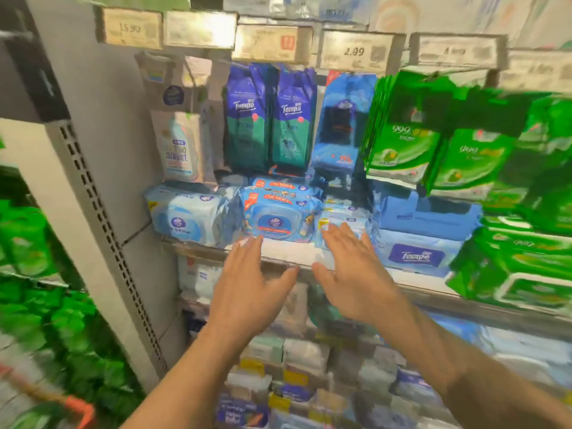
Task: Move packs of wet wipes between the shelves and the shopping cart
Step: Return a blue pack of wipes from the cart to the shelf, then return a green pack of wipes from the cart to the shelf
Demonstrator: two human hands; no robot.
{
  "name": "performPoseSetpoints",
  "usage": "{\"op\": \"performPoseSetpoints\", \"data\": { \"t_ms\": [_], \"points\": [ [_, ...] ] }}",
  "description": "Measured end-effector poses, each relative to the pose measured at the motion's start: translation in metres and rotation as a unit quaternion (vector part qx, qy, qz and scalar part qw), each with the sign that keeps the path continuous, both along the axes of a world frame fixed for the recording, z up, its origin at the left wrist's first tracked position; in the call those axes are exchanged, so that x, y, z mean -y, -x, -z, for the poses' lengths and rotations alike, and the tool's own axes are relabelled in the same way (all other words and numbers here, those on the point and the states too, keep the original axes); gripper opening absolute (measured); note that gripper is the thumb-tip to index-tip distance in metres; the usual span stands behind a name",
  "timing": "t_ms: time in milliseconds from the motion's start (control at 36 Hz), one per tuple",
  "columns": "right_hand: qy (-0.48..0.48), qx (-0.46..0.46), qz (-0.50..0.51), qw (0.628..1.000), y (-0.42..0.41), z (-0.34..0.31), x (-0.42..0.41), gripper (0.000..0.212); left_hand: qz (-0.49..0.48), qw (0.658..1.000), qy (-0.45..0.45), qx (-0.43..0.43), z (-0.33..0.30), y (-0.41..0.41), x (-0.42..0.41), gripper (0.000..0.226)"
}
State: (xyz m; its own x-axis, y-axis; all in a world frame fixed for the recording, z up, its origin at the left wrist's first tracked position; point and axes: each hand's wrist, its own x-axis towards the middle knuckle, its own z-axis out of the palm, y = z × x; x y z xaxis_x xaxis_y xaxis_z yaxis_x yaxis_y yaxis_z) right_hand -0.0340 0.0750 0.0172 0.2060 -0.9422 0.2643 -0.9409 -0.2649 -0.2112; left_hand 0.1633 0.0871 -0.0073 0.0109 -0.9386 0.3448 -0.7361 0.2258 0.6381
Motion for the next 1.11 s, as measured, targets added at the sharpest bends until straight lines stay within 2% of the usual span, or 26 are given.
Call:
{"op": "performPoseSetpoints", "data": {
  "t_ms": [83,250,333,389,417,528,722,806,972,1111],
  "points": [
    [-0.012,0.031,-0.03,0.999,-0.006,0.007,-0.014,0.074,-0.041,0.998,-0.039,0.022,0.0,-0.01,-0.037,0.086],
    [-0.029,0.027,-0.112,0.993,-0.05,0.019,-0.041,0.068,-0.129,0.989,-0.057,0.048,0.005,-0.055,-0.106,0.079],
    [-0.035,0.032,-0.158,0.986,-0.085,0.022,-0.054,0.067,-0.182,0.978,-0.086,0.059,0.001,-0.081,-0.142,0.092],
    [-0.034,0.025,-0.186,0.982,-0.11,0.022,-0.063,0.066,-0.221,0.968,-0.093,0.07,0.0,-0.101,-0.161,0.082],
    [-0.04,0.025,-0.198,0.979,-0.123,0.022,-0.068,0.066,-0.236,0.964,-0.103,0.063,-0.001,-0.112,-0.17,0.078],
    [-0.076,0.026,-0.241,0.967,-0.178,0.024,-0.087,0.067,-0.3,0.941,-0.151,0.028,0.005,-0.158,-0.206,0.092],
    [-0.11,-0.021,-0.315,0.943,-0.286,0.035,-0.122,0.068,-0.376,0.909,-0.178,-0.026,0.023,-0.245,-0.267,0.08],
    [-0.116,-0.04,-0.338,0.933,-0.343,0.042,-0.139,0.07,-0.402,0.894,-0.191,-0.052,0.035,-0.294,-0.296,0.083],
    [-0.131,-0.107,-0.372,0.913,-0.447,0.061,-0.169,0.073,-0.44,0.864,-0.23,-0.081,0.061,-0.387,-0.346,0.086],
    [-0.147,-0.102,-0.392,0.903,-0.496,0.079,-0.182,0.071,-0.43,0.862,-0.236,-0.128,0.077,-0.434,-0.369,0.079]
  ]
}}
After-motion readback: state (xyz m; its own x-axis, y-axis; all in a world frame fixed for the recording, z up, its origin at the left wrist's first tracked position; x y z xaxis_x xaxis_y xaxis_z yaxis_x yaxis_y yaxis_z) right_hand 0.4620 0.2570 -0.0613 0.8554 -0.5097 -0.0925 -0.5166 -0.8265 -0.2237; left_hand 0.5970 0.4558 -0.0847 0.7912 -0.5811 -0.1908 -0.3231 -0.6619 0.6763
